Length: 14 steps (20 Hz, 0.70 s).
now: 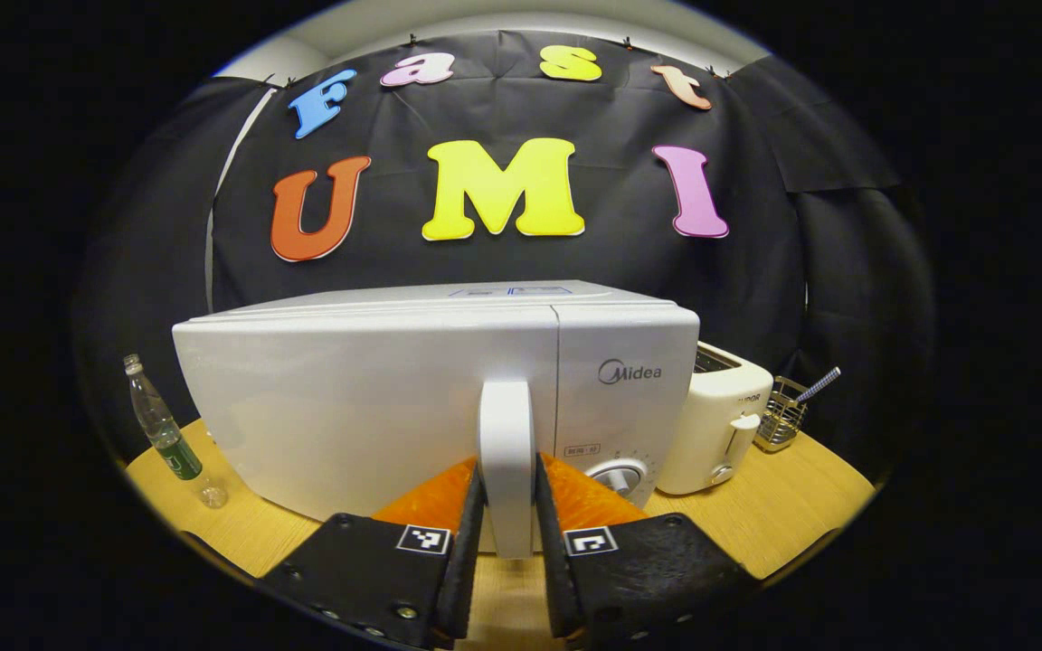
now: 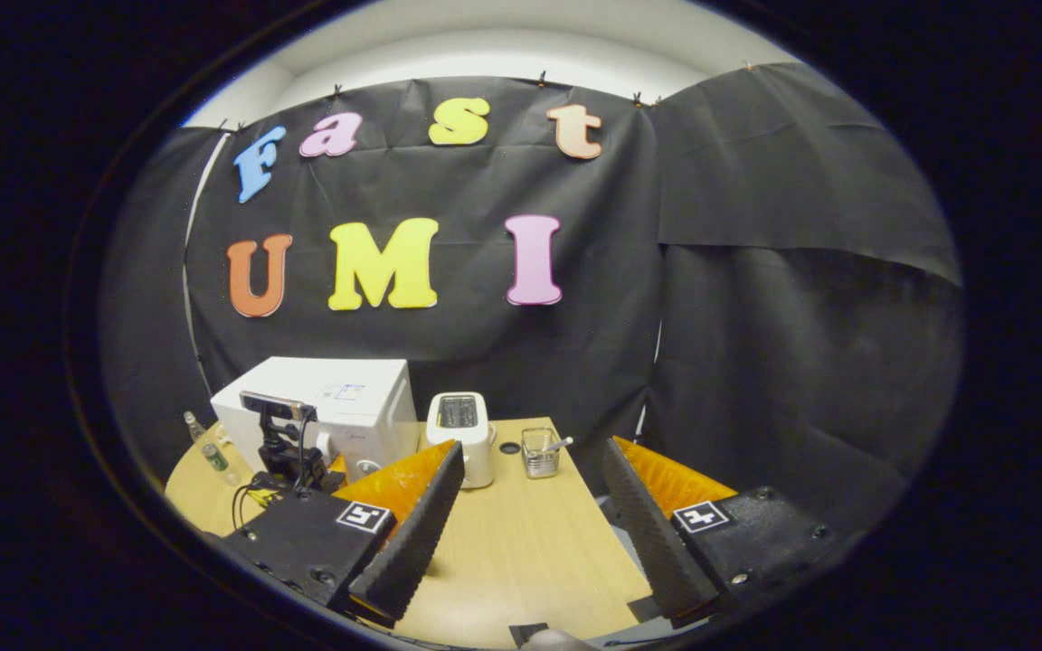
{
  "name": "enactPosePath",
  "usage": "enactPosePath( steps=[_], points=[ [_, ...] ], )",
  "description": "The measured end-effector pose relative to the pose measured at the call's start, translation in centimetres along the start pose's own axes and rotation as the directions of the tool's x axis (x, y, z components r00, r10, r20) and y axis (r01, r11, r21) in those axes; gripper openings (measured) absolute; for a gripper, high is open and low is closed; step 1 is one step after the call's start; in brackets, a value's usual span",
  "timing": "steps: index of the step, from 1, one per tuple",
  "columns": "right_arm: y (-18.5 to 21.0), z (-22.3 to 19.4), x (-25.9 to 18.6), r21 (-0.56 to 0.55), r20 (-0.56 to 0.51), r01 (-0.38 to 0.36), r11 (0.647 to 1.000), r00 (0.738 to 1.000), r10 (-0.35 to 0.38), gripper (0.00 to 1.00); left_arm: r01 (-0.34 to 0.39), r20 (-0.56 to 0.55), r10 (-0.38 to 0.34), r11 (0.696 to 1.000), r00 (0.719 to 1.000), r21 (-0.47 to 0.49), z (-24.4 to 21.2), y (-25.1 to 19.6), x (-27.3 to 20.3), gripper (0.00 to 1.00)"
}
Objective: Open the microwave oven with the left hand, put the food in, and close the microwave oven.
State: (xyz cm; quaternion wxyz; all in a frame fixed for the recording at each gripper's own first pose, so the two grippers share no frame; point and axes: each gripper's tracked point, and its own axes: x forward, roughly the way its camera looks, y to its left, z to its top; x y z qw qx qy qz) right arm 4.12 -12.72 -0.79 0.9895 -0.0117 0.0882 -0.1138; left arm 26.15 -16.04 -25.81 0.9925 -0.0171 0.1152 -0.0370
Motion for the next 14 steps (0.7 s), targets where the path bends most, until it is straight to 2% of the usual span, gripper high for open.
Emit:
enactPosePath(
  steps=[2, 3, 4, 5, 14],
  points=[
    [-0.1, 0.1, 0.1, -0.006, 0.008, 0.006, 1.0, 1.0, -0.006, 0.99, 0.01, 0.002, -0.01, 1.0, 1.0, 0.004, 0.0, -0.1, 0.0, 0.24],
    [-0.1, 0.2, 0.2, -0.012, 0.01, 0.006, 1.0, 1.0, -0.006, 0.99, 0.01, 0.003, -0.01, 1.0, 1.0, 0.012, 0.0, -0.1, -0.3, 0.09],
    [0.1, 0.2, 0.2, -0.019, 0.011, 0.001, 1.0, 1.0, -0.001, 0.99, 0.008, 0.01, -0.008, 1.0, 1.0, 0.025, 0.0, -0.1, -0.1, 0.19],
    [0.3, 0.3, 0.2, -0.025, 0.008, -0.003, 1.0, 1.0, 0.003, 0.99, 0.01, 0.0, -0.01, 1.0, 1.0, 0.021, -0.1, 0.0, -0.1, 0.15],
    [2.2, 0.5, -0.5, -0.054, 0.014, -0.063, 0.997, 0.998, 0.064, 0.99, 0.032, -0.035, -0.031, 0.999, 0.999, 0.019, -0.8, 0.1, -1.7, 0.13]
  ],
)
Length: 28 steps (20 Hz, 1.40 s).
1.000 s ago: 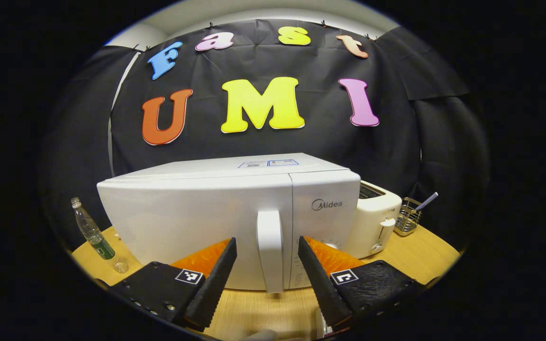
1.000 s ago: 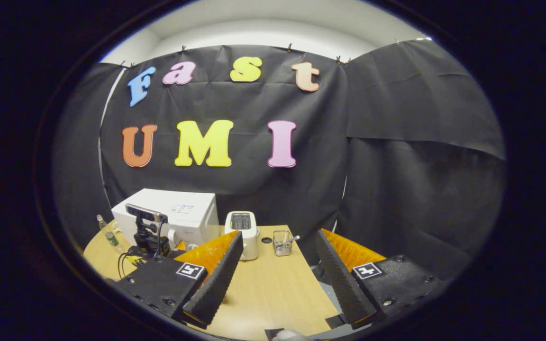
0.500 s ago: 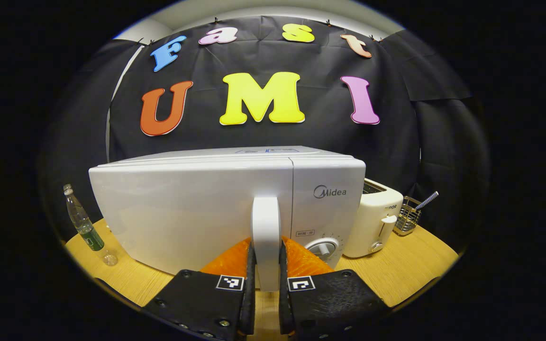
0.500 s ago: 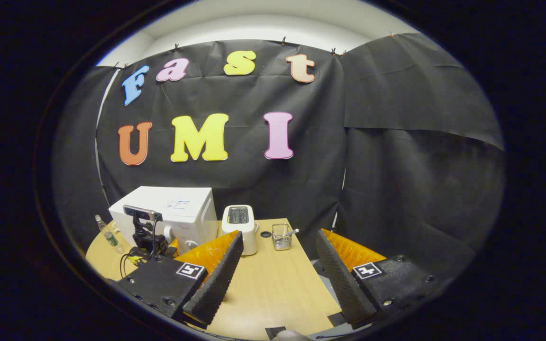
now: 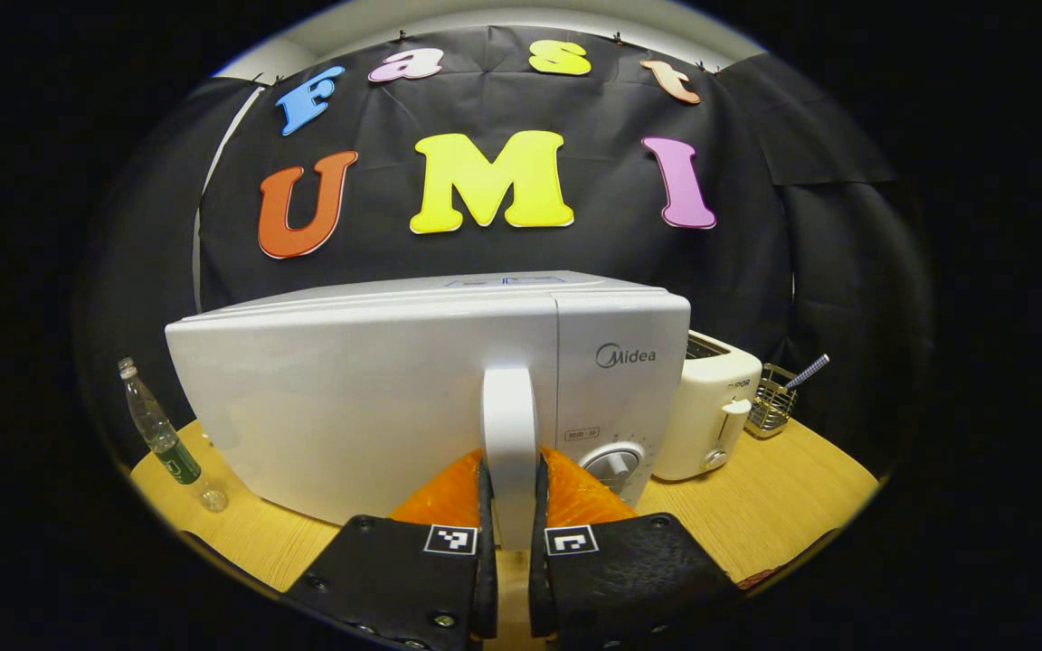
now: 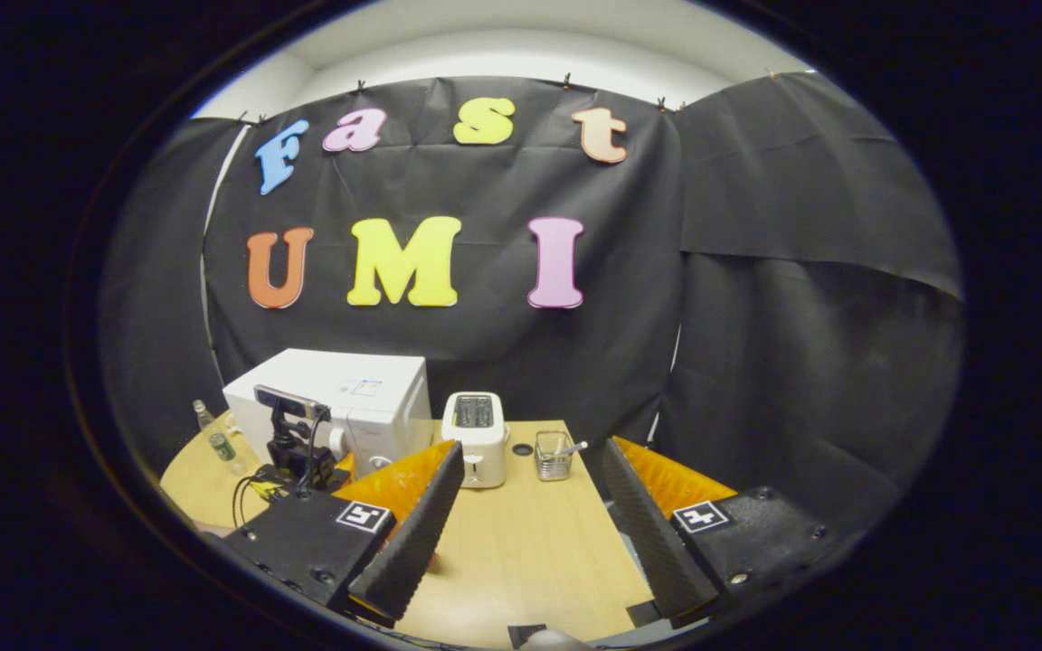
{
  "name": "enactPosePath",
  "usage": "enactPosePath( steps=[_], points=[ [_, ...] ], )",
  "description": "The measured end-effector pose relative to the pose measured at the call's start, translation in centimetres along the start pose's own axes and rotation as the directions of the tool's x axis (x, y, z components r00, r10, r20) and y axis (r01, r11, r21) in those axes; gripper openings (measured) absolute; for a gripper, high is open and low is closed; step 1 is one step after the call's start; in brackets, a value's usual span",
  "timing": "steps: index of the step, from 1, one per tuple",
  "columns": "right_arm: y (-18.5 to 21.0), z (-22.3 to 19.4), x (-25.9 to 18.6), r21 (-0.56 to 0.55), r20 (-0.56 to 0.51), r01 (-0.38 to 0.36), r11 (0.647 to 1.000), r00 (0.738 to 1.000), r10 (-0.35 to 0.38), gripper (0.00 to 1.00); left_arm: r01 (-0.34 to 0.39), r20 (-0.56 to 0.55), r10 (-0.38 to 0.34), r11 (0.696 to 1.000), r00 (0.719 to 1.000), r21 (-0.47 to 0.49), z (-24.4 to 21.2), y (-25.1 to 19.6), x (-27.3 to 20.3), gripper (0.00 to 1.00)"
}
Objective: Open the microwave oven with the left hand, put the food in, and close the microwave oven.
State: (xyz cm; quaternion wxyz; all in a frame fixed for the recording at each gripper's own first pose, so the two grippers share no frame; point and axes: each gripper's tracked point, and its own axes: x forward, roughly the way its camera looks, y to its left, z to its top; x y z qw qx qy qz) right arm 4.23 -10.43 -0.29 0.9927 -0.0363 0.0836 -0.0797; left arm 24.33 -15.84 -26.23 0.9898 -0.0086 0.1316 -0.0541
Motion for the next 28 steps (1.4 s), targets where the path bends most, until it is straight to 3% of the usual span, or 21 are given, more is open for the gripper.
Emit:
enactPosePath(
  steps=[3, 7, 12, 14, 17, 18, 19, 28],
  points=[
    [0.7, 0.2, -0.6, -0.006, 0.014, -0.017, 1.0, 1.0, 0.017, 0.99, -0.01, 0.046, 0.007, 0.998, 0.999, 0.07, -0.6, 0.9, -3.8, 0.13],
    [2.3, -0.4, -1.6, -0.017, 0.005, -0.062, 0.998, 0.998, 0.062, 0.99, 0.026, -0.009, -0.025, 0.998, 1.0, 0.053, -2.2, 2.3, -7.9, 0.14],
    [3.2, -0.6, -3.2, -0.029, 0.02, -0.086, 0.996, 0.996, 0.086, 0.99, -0.01, -0.016, 0.012, 0.995, 1.0, 0.098, -2.4, 4.4, -11.0, 0.23],
    [3.3, -1.5, -3.7, -0.031, -0.001, -0.089, 0.996, 0.996, 0.089, 0.99, -0.047, -0.012, 0.049, 0.994, 0.999, 0.096, -2.4, 5.3, -11.5, 0.32],
    [2.9, -1.6, -4.6, -0.024, 0.0, -0.081, 0.996, 0.997, 0.081, 0.99, -0.072, -0.021, 0.074, 0.994, 0.997, 0.078, -2.3, 6.5, -11.2, 0.7],
    [2.8, -1.8, -4.9, -0.025, 0.0, -0.076, 0.997, 0.997, 0.076, 0.99, -0.066, -0.033, 0.069, 0.995, 0.997, 0.068, -2.4, 6.5, -11.1, 0.86],
    [2.6, -1.8, -5.2, -0.023, 0.001, -0.074, 0.997, 0.997, 0.074, 0.99, -0.059, -0.036, 0.062, 0.996, 0.997, 0.07, -2.3, 6.4, -11.1, 0.92],
    [2.9, -2.6, -6.6, -0.019, 0.01, -0.077, 0.997, 0.997, 0.078, 0.99, -0.061, -0.032, 0.064, 0.993, 0.997, 0.097, -2.0, 7.9, -13.8, 0.96]
  ],
)
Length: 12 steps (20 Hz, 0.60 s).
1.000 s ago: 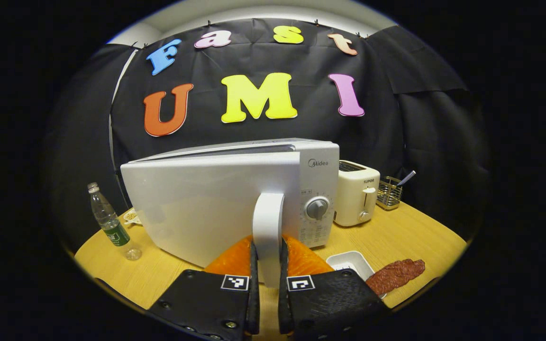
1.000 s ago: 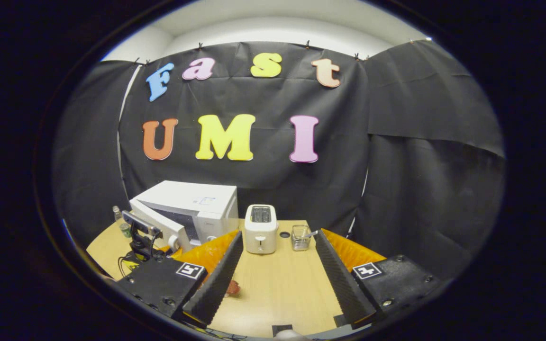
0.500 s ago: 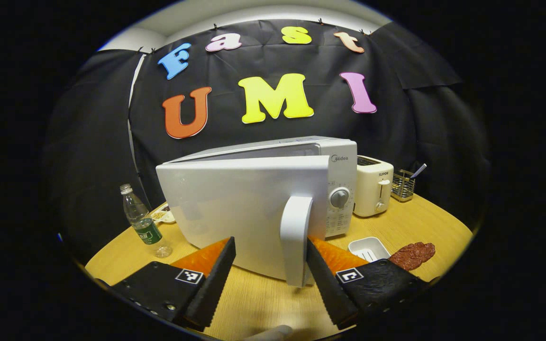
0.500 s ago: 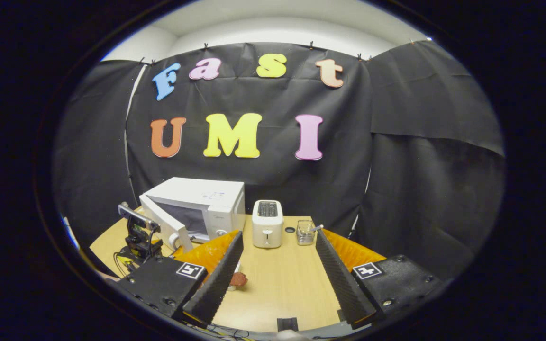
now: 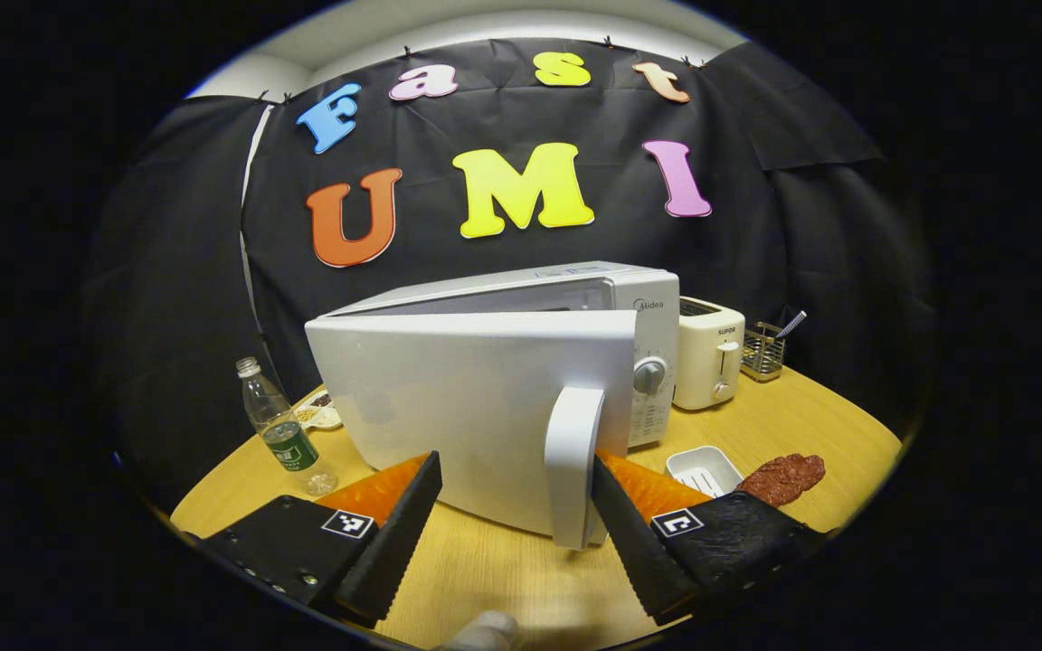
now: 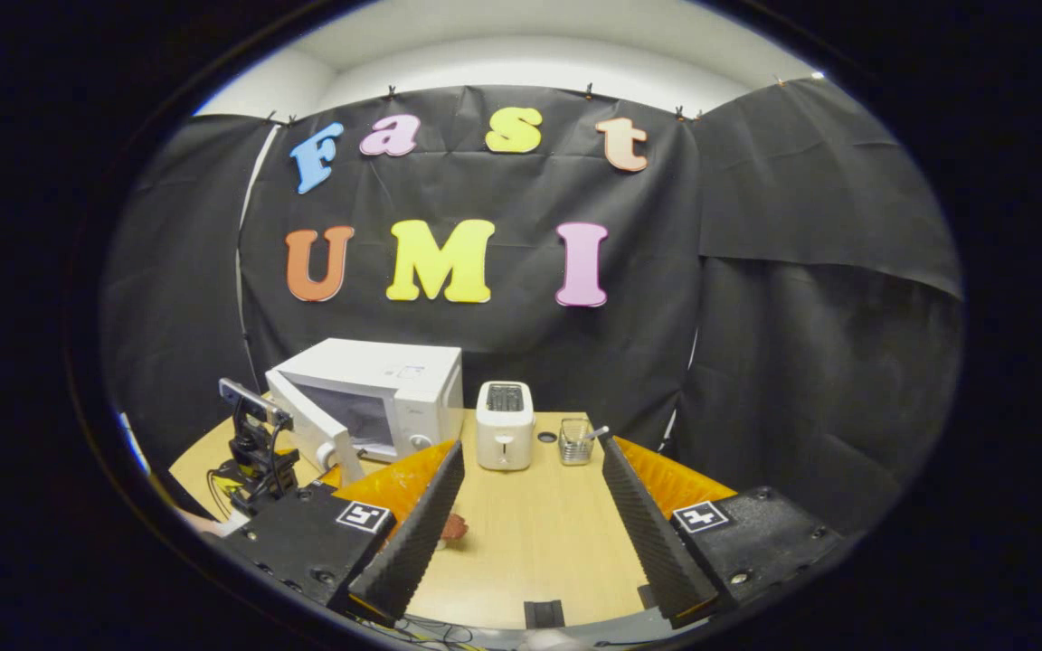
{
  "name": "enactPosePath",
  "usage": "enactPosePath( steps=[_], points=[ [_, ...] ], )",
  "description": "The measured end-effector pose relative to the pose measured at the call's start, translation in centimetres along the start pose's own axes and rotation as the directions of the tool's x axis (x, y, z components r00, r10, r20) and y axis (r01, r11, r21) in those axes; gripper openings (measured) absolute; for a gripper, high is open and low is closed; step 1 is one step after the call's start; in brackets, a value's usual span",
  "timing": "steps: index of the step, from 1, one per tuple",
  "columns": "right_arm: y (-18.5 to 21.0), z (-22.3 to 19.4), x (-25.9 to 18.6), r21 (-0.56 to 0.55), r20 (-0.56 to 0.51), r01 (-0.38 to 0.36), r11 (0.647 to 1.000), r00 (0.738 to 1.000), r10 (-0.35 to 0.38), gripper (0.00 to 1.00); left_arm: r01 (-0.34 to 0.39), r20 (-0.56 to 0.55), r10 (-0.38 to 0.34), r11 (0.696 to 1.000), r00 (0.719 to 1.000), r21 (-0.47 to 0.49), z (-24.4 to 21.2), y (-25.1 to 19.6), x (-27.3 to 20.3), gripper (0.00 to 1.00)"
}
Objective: Open the microwave oven with the left hand, put the food in, and close the microwave oven.
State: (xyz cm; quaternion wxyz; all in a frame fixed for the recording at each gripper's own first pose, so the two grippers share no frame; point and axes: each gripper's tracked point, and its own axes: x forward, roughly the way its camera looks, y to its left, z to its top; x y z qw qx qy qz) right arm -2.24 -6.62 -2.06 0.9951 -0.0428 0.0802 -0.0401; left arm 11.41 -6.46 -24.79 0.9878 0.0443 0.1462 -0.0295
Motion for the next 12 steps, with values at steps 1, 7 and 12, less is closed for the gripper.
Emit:
enactPosePath(
  steps=[1, 7, 12],
  points=[
    [0.2, -0.3, -0.1, 0.001, -0.005, -0.002, 1.0, 1.0, 0.002, 0.99, 0.0, -0.002, 0.0, 1.0, 1.0, 0.002, -0.2, 0.6, -0.6, 0.96],
    [3.7, -2.1, -0.8, -0.017, -0.021, -0.06, 0.998, 0.998, 0.06, 0.99, -0.034, 0.011, 0.033, 0.999, 0.999, 0.022, -0.8, 5.4, -5.7, 0.95],
    [7.0, -3.7, -1.0, -0.02, -0.039, -0.121, 0.992, 0.992, 0.121, 0.99, -0.094, -0.016, 0.095, 0.995, 0.995, 0.034, -2.5, 10.7, -9.1, 0.95]
  ],
)
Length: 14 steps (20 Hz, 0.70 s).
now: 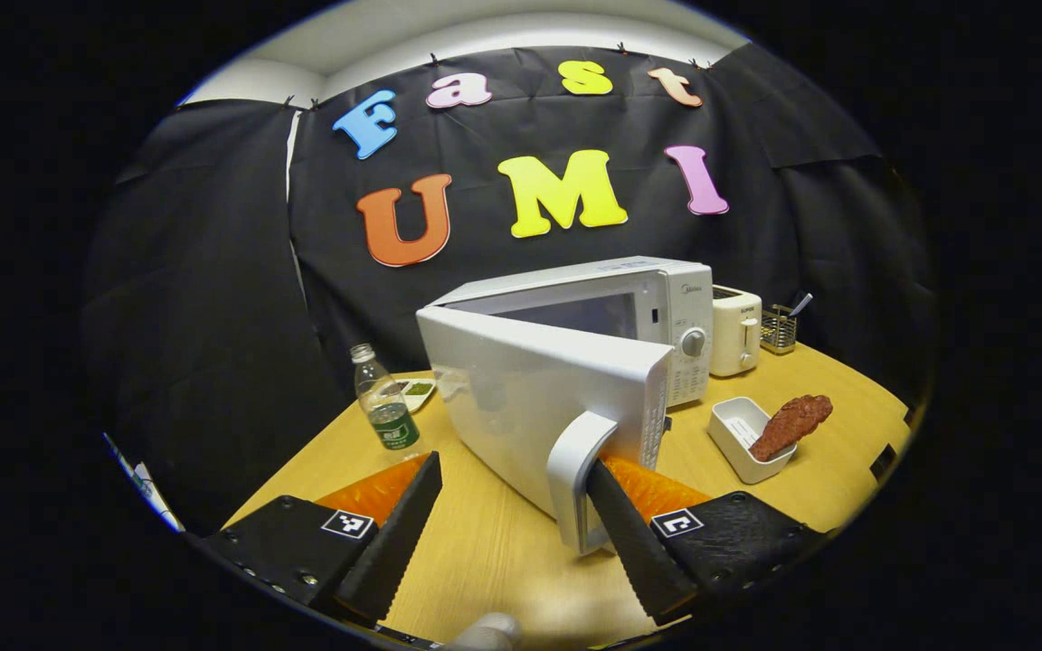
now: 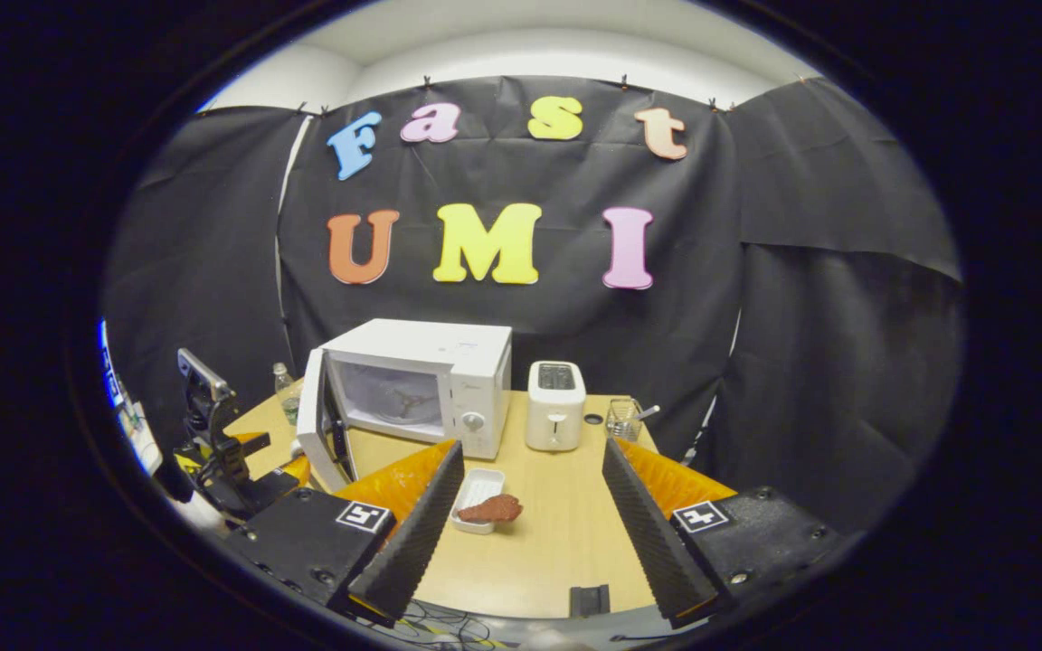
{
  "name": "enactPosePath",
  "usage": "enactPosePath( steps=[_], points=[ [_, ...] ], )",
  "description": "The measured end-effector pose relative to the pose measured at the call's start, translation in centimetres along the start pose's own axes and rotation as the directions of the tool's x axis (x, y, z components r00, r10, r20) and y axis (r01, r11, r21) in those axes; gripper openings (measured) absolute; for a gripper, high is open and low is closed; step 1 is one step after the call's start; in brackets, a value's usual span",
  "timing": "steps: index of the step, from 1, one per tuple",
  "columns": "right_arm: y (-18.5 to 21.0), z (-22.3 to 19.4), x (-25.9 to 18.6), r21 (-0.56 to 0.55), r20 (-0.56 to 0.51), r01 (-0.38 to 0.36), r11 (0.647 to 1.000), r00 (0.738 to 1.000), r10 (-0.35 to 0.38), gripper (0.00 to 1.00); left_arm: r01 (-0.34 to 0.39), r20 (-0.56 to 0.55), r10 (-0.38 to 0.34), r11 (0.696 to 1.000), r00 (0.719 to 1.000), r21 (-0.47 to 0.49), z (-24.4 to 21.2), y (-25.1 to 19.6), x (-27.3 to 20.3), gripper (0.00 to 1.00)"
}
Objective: Open the microwave oven with the left hand, put the food in, and close the microwave oven.
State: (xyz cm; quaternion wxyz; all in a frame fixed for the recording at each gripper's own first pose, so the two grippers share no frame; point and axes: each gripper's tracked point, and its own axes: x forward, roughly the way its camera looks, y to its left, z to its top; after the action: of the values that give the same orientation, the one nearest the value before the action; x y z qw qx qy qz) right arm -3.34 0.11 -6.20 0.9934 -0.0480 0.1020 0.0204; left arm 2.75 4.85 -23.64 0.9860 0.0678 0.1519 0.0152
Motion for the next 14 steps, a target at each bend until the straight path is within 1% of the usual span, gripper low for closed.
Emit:
enactPosePath(
  steps=[3, 6, 12, 14],
  points=[
    [1.6, -0.5, 0.1, -0.002, -0.002, -0.023, 1.0, 1.0, 0.023, 0.99, -0.033, -0.016, 0.033, 0.999, 0.999, -0.01, -0.9, 2.8, -1.3, 0.95],
    [2.8, -1.5, 0.3, 0.0, -0.017, -0.037, 0.999, 0.999, 0.037, 0.99, -0.06, -0.013, 0.06, 0.998, 0.998, 0.013, -1.7, 5.5, -2.3, 0.95],
    [4.3, -2.9, 0.5, 0.021, -0.045, -0.055, 0.998, 0.997, 0.056, 0.99, -0.082, -0.04, 0.082, 0.996, 0.996, -0.017, -3.0, 9.5, -3.4, 0.96],
    [4.5, -3.1, 0.5, 0.018, -0.047, -0.06, 0.998, 0.997, 0.061, 0.99, -0.102, -0.033, 0.101, 0.995, 0.994, -0.013, -3.2, 11.1, -4.1, 0.96]
  ],
)
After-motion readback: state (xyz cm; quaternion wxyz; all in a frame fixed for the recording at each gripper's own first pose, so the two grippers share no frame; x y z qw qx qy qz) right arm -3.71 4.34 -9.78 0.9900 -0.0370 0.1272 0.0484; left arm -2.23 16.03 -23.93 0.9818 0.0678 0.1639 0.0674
